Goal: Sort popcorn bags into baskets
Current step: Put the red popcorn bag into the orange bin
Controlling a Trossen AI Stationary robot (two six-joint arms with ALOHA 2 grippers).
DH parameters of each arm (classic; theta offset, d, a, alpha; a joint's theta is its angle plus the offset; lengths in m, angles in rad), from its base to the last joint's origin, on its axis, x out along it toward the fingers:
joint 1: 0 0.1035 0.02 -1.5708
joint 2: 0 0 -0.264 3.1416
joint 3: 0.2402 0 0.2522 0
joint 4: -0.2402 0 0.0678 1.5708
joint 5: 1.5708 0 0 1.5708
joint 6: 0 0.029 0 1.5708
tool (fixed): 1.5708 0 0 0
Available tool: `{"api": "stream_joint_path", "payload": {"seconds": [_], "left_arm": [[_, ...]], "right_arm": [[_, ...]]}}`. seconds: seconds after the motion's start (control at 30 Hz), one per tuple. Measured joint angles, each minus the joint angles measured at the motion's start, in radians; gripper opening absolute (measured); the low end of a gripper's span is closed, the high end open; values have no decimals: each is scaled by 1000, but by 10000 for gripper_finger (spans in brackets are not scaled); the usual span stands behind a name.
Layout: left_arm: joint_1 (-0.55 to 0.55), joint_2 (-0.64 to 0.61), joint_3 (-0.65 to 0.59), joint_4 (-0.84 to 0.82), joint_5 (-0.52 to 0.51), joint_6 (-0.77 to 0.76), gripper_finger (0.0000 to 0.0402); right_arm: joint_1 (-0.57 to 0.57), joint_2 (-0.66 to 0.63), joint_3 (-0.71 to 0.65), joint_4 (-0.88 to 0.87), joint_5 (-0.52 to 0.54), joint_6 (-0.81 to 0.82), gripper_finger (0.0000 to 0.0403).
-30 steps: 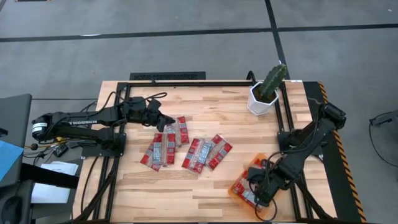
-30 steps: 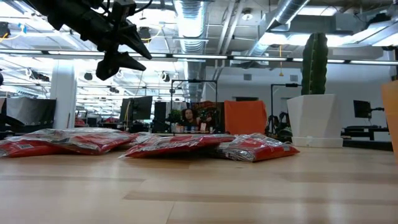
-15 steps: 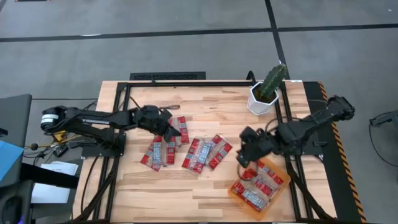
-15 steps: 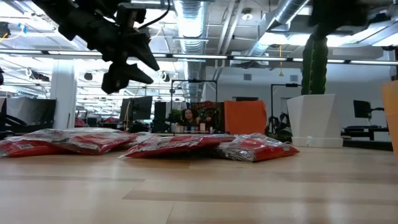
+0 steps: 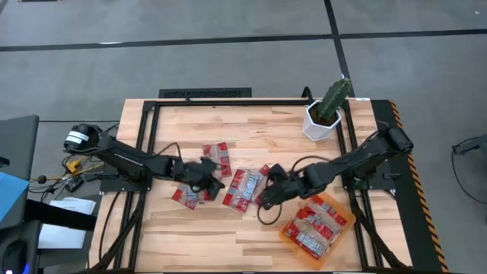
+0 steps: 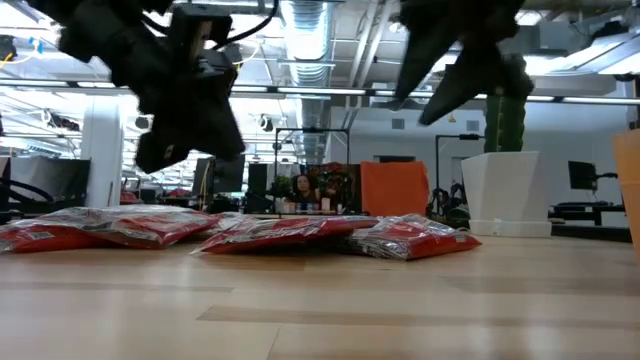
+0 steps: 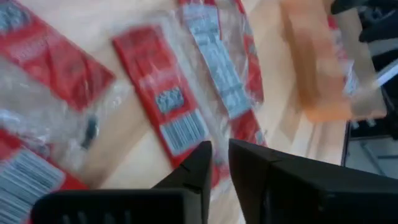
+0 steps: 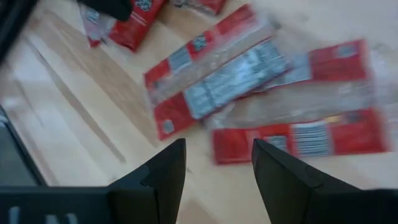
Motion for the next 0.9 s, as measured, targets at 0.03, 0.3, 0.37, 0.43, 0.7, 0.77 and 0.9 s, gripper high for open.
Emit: {"api": "stream_joint_path", "payload": {"seconds": [0.03, 0.3, 0.37, 0.43, 0.7, 0.77, 0.9], "left_arm": [[-15, 20, 1, 23, -10, -1, 31], [-41, 116, 3, 13, -22, 56, 1], [-41, 133, -1, 7, -34, 83, 2], [-40, 158, 2, 17, -35, 105, 2], [-38, 324, 23, 140, 13, 125, 2], [-38, 364, 42, 170, 15, 142, 2], [-38, 388, 69, 160, 41, 165, 1]], "right_arm": [[5, 25, 0, 37, 1, 27, 210], [23, 198, 0, 308, 28, 281, 212], [23, 239, 0, 351, 34, 331, 212], [23, 264, 0, 389, 25, 376, 213], [10, 326, 27, 412, 40, 448, 212], [7, 329, 29, 401, 50, 451, 210], [-7, 331, 39, 364, 50, 457, 208]]}}
